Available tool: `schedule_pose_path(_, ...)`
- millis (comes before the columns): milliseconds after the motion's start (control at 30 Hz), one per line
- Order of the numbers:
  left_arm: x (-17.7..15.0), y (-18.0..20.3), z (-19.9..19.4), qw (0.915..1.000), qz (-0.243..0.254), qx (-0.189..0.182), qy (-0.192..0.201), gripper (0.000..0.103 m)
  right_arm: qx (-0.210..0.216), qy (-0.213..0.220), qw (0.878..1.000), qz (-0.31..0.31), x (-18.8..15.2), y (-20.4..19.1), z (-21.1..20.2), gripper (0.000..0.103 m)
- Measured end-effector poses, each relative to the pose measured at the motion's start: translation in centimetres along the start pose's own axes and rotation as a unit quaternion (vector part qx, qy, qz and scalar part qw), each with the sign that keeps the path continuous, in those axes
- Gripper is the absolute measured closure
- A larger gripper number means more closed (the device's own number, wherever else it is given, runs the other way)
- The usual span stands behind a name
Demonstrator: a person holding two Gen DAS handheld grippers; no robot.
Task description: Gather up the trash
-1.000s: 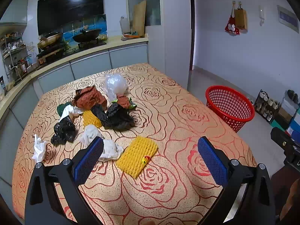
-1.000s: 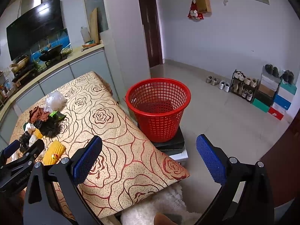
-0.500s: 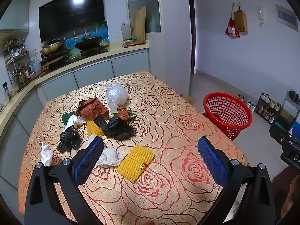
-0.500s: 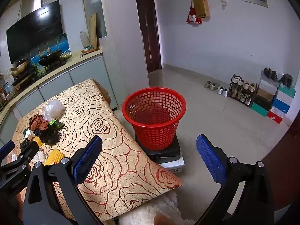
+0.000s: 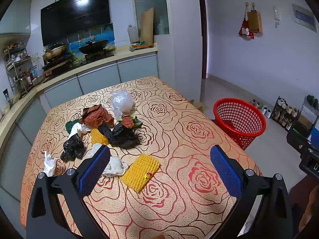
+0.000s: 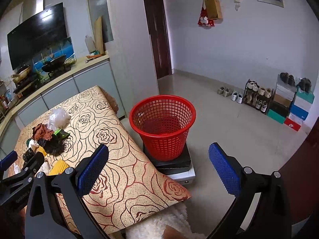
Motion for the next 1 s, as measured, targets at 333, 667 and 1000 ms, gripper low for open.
schedule_pose_path(333,-0.1,-0.6,-0.4,1.0,-0.005,0.004,0.001,0.006,0.0,0.001,1.0,-0.002,-0.2,-0.4,-0.1,0.005)
schedule_pose_path(667,-0.2,-1.0,-0.3,0.9999,-0.01,0.006,-0.003,0.006,0.001,0.0,1.0,-0.004,-0.3,-0.7,-0.3,0.005)
schedule_pose_path(1000,-0.7,-1.9,0.4,0.9996,-0.02,0.014,-0.016,0.006,0.0,-0.01,1.0,-0.012,-0.7,-1.3,0.6,0.005)
Point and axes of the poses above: each gripper's, at about its wrist camera, not at the fingertips, and z roughly the way its jaws point, y to its right, x to its top, the point moved 8 cm from there along z, roughly the way its jaws point, and after that the axes turned 10 degrees about -x, right-handed, at the moved point
